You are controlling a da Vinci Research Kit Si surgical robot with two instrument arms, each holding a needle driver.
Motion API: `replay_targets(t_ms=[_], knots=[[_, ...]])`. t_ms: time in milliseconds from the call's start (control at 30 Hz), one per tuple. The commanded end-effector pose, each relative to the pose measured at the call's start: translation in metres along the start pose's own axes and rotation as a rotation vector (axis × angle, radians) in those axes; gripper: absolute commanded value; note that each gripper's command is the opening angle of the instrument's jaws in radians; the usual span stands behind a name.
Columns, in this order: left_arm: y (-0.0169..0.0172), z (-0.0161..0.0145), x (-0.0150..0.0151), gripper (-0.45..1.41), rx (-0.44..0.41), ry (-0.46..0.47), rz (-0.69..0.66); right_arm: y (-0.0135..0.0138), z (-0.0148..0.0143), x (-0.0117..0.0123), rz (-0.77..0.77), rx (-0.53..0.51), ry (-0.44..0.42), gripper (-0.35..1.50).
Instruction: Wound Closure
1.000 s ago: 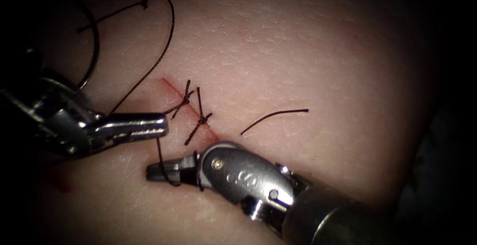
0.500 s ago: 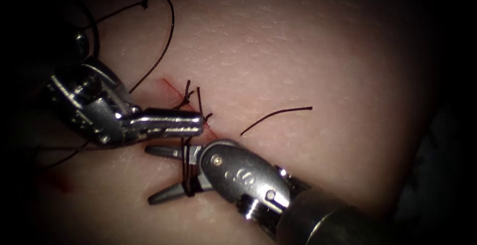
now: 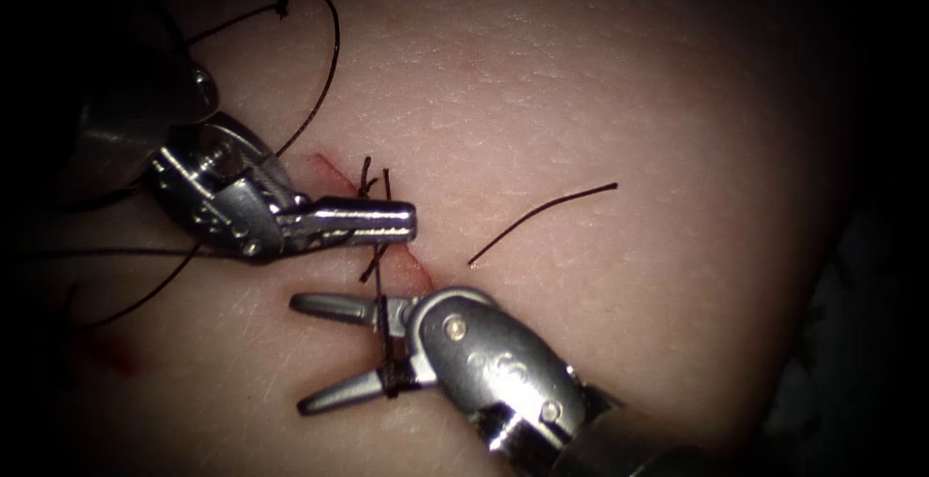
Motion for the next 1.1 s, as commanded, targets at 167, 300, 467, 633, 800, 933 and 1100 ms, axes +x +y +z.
replay_targets(t_ms=[167,300,467,633,800,933,1100], knots=[[0.0032,0.0004,-0.0023,-0.45,-0.020,-0.025,-0.013,-0.0004,-0.0002,-0.0008,0.010,0.000,0.096,0.52],[0.0041,-0.0002,-0.0030,-0.45,-0.025,-0.035,-0.021,-0.0005,-0.0012,-0.0008,0.011,-0.018,0.146,0.47],[0.0044,-0.0006,-0.0031,-0.45,-0.024,-0.045,-0.029,-0.0006,-0.0022,-0.0007,0.016,-0.052,0.187,0.44],[0.0056,-0.0010,-0.0024,-0.45,-0.026,-0.058,-0.036,0.0001,-0.0034,-0.0006,0.025,-0.118,0.252,0.49],[0.0080,-0.0017,-0.0017,-0.45,-0.021,-0.069,-0.041,0.0009,-0.0045,-0.0005,0.039,-0.224,0.325,0.79],[0.0090,-0.0026,-0.0015,-0.45,-0.019,-0.083,-0.045,0.0012,-0.0058,-0.0004,0.037,-0.300,0.341,0.79],[0.0095,-0.0030,-0.0013,-0.45,-0.014,-0.096,-0.050,0.0016,-0.0070,-0.0004,0.037,-0.372,0.339,0.79]])
